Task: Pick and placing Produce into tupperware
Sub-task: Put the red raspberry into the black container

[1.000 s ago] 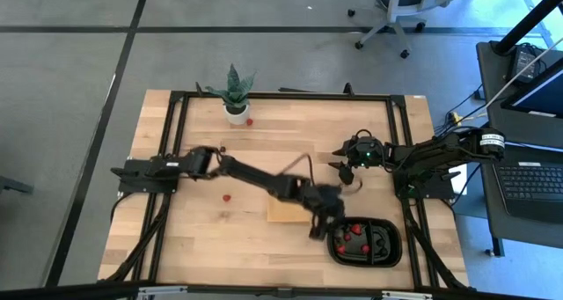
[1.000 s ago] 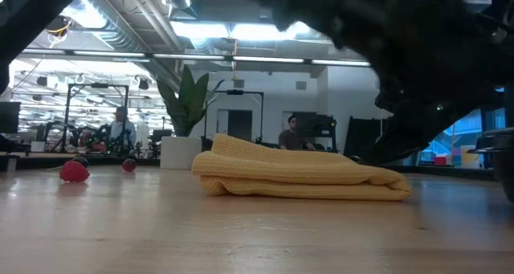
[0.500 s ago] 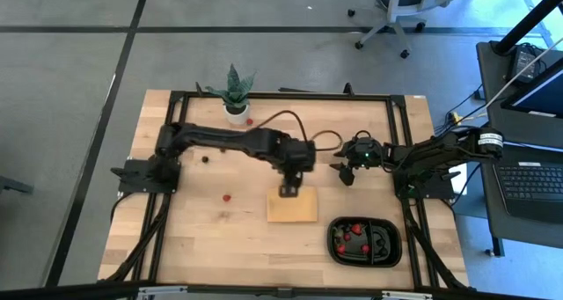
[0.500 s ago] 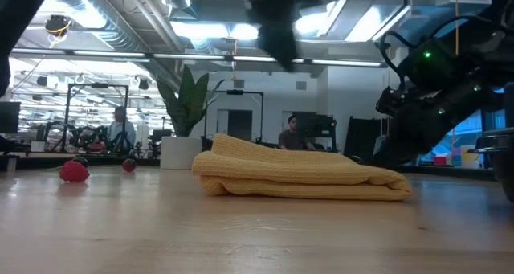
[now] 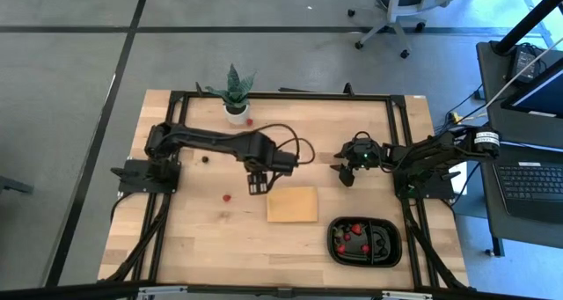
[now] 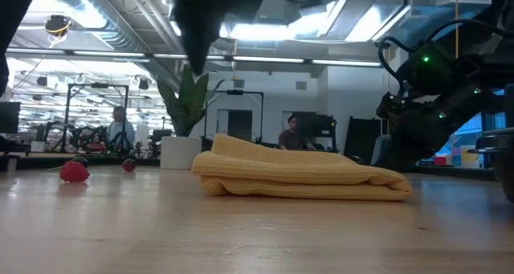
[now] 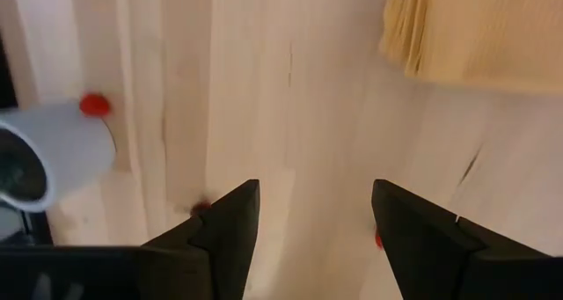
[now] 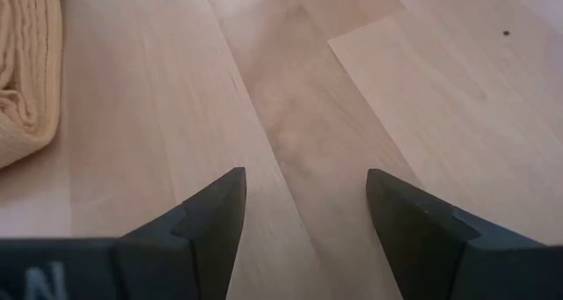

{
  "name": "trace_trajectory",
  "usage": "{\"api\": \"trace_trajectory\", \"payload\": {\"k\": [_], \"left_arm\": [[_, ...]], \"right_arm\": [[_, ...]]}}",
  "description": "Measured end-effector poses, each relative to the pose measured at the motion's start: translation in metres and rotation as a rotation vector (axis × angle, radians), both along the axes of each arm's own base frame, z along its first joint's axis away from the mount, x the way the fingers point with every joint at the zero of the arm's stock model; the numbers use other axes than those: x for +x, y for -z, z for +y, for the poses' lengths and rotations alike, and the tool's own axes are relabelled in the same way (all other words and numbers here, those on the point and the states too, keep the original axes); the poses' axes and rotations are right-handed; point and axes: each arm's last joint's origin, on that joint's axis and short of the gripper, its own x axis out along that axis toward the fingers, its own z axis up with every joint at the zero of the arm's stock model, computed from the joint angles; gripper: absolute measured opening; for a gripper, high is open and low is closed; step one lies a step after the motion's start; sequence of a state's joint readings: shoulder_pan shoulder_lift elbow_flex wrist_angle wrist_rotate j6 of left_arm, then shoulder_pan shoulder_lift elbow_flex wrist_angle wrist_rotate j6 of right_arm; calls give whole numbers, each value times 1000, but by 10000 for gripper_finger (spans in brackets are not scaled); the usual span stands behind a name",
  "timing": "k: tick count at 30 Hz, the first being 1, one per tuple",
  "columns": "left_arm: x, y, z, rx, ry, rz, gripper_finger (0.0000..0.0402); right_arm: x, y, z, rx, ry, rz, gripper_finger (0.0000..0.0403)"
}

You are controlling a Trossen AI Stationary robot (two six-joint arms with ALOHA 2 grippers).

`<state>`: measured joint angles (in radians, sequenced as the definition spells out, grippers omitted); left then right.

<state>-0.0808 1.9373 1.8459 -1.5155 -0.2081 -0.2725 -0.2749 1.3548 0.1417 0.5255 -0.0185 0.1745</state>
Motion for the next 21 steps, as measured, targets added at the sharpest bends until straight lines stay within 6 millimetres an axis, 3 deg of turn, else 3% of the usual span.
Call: {"api": "trace_trajectory", "payload": {"k": [6, 13, 21], "left_arm": [[-34, 26, -5, -8, -48, 22, 212], [-76, 57, -14, -212, -120, -150, 212], [-115, 101, -26, -230, -162, -64, 212]], "right_arm": [[0, 0, 0, -2, -2, 2, 237], [0, 0, 0, -18, -16, 7, 237], [0, 0, 0, -20, -16, 1, 237]]}}
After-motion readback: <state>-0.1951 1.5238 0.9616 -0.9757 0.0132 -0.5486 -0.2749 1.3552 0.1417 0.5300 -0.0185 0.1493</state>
